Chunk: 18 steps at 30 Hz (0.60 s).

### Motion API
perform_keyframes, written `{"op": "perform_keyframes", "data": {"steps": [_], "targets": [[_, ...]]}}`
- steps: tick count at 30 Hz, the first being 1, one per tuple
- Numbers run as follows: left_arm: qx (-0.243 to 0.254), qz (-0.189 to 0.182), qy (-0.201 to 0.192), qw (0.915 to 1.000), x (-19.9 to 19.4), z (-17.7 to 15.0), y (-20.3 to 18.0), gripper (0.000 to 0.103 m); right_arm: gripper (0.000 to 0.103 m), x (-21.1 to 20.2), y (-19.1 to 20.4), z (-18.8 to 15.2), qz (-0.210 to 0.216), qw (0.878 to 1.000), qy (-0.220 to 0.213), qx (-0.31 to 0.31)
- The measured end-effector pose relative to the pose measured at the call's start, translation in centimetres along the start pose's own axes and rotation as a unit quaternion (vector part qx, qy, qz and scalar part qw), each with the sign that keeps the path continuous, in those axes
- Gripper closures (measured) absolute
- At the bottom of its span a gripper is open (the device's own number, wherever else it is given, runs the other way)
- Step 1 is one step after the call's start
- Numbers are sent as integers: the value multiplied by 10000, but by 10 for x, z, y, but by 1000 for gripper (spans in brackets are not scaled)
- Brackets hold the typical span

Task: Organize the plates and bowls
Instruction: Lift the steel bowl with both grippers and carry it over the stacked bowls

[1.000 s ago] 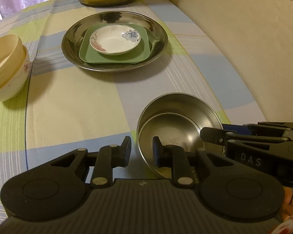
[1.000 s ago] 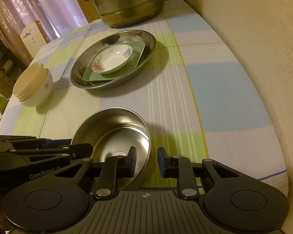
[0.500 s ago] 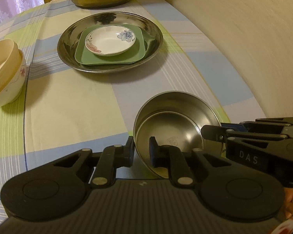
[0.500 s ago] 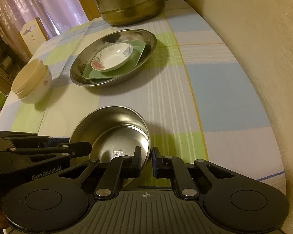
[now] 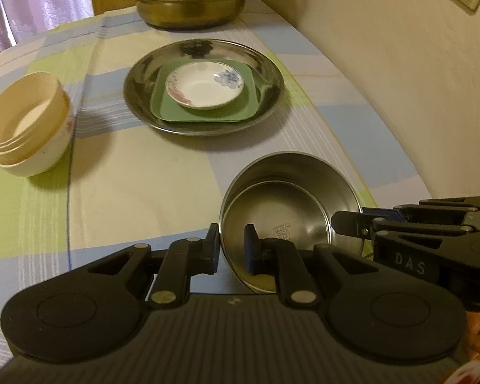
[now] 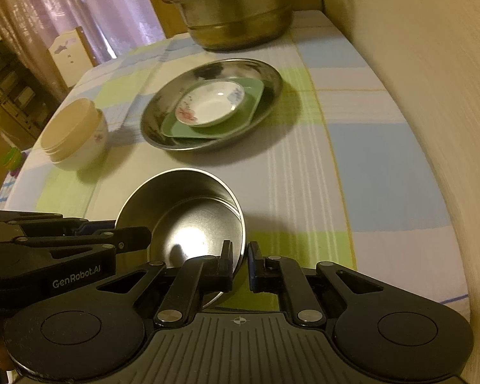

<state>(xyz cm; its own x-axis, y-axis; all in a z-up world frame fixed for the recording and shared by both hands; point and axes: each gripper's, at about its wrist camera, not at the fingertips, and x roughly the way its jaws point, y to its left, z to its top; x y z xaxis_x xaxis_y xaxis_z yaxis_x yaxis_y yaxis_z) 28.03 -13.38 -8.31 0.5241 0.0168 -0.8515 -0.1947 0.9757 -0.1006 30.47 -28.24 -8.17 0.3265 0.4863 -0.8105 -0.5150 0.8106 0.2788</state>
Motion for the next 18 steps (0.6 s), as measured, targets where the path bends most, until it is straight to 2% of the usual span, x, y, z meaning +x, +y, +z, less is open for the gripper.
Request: {"op": "perform_keyframes", "data": {"steps": [10,18], "targets": [[-248,240,-214,9992,-25,-4,21,89,94,-2,27,9,267,9992,-46,-279],[-529,450,-382,9968,-48,-5,59,89,94,5,67,25,526,9970,-41,-561]]}}
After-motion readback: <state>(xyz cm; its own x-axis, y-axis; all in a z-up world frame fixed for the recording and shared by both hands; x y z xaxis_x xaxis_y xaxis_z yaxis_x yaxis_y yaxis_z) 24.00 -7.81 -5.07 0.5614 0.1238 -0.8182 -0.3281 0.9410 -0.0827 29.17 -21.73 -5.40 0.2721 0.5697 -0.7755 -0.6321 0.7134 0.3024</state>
